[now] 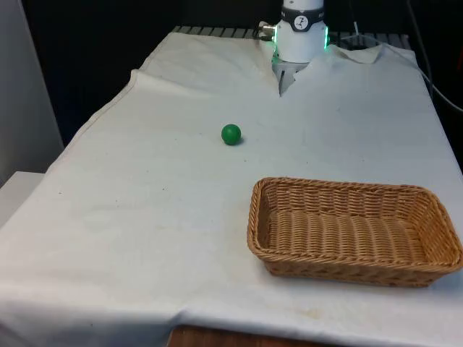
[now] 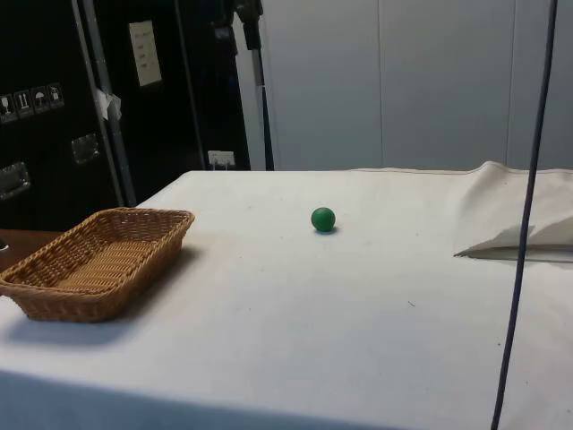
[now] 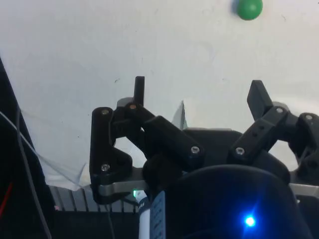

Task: Pick up the ball and place it into the basket.

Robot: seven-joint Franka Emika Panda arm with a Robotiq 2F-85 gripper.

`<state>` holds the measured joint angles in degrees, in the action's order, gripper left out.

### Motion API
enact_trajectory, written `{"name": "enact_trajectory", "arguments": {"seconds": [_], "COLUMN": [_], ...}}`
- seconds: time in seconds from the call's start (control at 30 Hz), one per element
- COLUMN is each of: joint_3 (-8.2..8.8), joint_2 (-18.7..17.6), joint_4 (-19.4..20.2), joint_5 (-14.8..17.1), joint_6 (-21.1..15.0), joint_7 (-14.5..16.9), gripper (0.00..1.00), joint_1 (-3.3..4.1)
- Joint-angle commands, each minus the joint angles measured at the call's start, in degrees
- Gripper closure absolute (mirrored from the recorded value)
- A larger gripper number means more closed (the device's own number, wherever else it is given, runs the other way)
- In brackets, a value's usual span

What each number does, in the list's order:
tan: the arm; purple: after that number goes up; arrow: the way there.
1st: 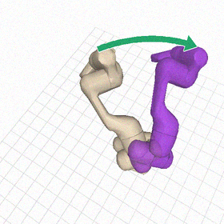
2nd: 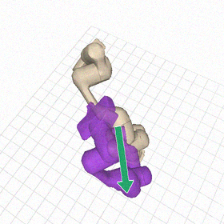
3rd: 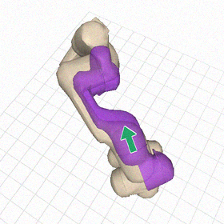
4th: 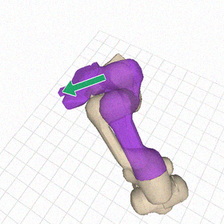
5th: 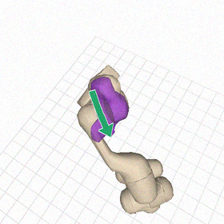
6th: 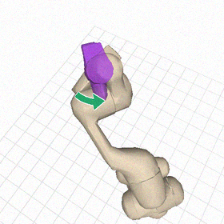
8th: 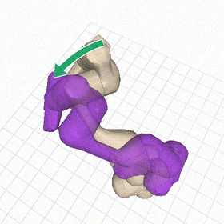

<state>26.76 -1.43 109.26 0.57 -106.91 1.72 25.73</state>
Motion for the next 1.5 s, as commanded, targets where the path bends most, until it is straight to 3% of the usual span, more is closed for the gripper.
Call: {"name": "enact_trajectory", "arguments": {"seconds": [0.0, 0.07, 0.1, 0.27, 0.37, 0.6, 0.7, 0.93, 1.03, 1.23, 1.27, 1.47], "joint_3": [0.0, 0.06, 0.0, -0.17, -0.11, -0.4, -0.23, -0.52, -0.23, 0.52, 0.4, 1.72], "joint_2": [1.4, 0.5, 2.4, 5.4, 5.4, 10.9, 11.2, 15.7, 16.0, 16.4, 16.4, 16.2], "joint_4": [1.3, 0.5, 2.3, 5.7, 5.8, 12.2, 12.9, 19.4, 20.3, 24.6, 23.9, 26.0], "joint_5": [-0.7, -0.1, -1.1, -2.1, -1.7, -3.9, -3.5, -6.2, -6.1, -7.5, -7.2, -7.5], "joint_6": [-0.4, 0.0, -0.5, -1.2, -0.6, -3.0, -2.7, -5.8, -5.8, -9.7, -8.7, -11.5], "joint_7": [-0.2, 0.0, -0.3, -0.7, -0.3, -1.3, -0.9, -2.2, -1.9, -1.9, -1.9, -1.2], "gripper": [0.0, 0.0, 0.0, 0.0, 0.0, 0.0, 0.0, 0.0, 0.0, 0.0, 0.0, 0.0], "joint_1": [0.06, 0.0, 0.06, 0.11, 0.06, -0.06, 0.06, -0.11, 0.0, -0.34, -0.17, -0.46]}}
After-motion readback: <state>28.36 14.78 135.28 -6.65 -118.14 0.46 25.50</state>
